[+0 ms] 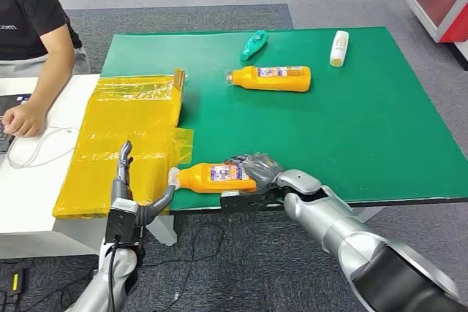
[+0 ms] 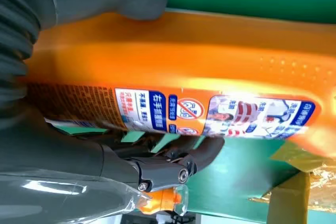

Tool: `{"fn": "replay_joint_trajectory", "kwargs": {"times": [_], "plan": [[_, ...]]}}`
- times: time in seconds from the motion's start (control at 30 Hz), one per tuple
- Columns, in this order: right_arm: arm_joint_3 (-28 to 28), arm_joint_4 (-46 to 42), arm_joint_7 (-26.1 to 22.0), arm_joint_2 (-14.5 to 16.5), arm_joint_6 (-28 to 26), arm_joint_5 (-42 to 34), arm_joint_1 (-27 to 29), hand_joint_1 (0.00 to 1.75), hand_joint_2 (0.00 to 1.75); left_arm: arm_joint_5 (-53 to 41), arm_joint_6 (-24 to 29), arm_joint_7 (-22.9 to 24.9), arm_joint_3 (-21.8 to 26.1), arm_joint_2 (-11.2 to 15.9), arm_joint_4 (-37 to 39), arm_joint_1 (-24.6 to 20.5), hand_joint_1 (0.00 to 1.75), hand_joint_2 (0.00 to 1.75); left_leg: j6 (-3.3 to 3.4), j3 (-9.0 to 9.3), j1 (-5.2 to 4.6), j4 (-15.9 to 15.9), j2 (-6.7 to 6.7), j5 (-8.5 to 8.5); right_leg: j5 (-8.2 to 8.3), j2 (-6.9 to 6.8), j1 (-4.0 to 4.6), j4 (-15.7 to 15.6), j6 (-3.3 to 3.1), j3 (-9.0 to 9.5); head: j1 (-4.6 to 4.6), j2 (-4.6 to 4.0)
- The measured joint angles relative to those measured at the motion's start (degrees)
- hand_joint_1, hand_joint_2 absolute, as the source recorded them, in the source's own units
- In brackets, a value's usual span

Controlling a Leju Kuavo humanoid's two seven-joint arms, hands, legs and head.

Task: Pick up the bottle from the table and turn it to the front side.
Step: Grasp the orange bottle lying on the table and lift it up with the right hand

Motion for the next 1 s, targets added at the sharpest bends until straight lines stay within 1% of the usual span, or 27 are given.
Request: {"fn": "replay_joint_trajectory", "kwargs": {"times": [0.07,0.2,0.37,0.8,0.9,0.97,1.0], "plan": [[0.0,0.1,0.1,0.0,-0.3,0.4,0.1,0.00,1.75,0.0,0.1,0.0,0.0,0.0,0.0,0.0,0.00,1.75,0.00,0.00,0.00,0.0,0.00,0.00,0.00,0.00,0.00,0.0,0.00,0.00,0.01,0.00],[0.1,0.3,0.3,0.0,-1.0,1.1,0.2,1.75,1.75,0.0,0.3,0.0,0.3,-0.1,0.0,0.0,0.00,1.75,0.00,0.00,0.00,0.0,0.00,0.00,0.00,-0.01,0.00,0.0,0.00,0.00,0.01,0.00],[0.1,0.5,0.3,0.0,-0.4,1.1,0.1,1.75,1.75,0.2,0.8,-0.5,0.5,-0.2,0.3,0.0,0.00,1.75,0.00,0.00,0.00,0.0,0.00,0.00,0.00,-0.01,0.00,0.0,0.00,0.00,0.01,0.00],[-1.2,0.7,-0.6,0.2,-6.6,-0.8,1.3,1.75,1.75,-0.1,2.9,-0.6,1.7,-0.2,0.5,0.4,0.00,1.75,0.00,-0.02,0.00,0.0,0.00,0.00,0.00,-0.01,0.00,0.0,0.00,-0.01,0.01,0.00],[-2.8,0.7,-3.2,0.1,-7.8,-3.8,2.3,1.75,1.75,-0.1,3.0,-0.6,1.8,-0.2,0.5,0.6,0.00,1.75,0.00,-0.04,0.00,0.0,0.00,0.00,0.00,-0.01,0.00,0.0,0.00,-0.02,0.01,0.00],[-4.9,0.4,-6.6,0.1,-6.7,-8.2,3.1,1.75,1.75,-0.1,3.0,-0.6,1.8,-0.2,0.5,0.8,0.00,1.75,0.00,-0.04,0.00,0.0,0.00,0.00,0.00,-0.01,0.00,0.0,0.00,-0.02,0.02,0.00],[-6.2,-0.1,-8.6,0.1,-5.2,-11.2,3.5,1.75,1.75,0.1,3.0,-0.6,1.8,-0.2,0.5,0.8,0.00,1.75,0.00,-0.04,0.00,0.0,0.00,0.00,0.00,-0.01,0.00,0.0,0.00,-0.02,0.01,0.00]]}}
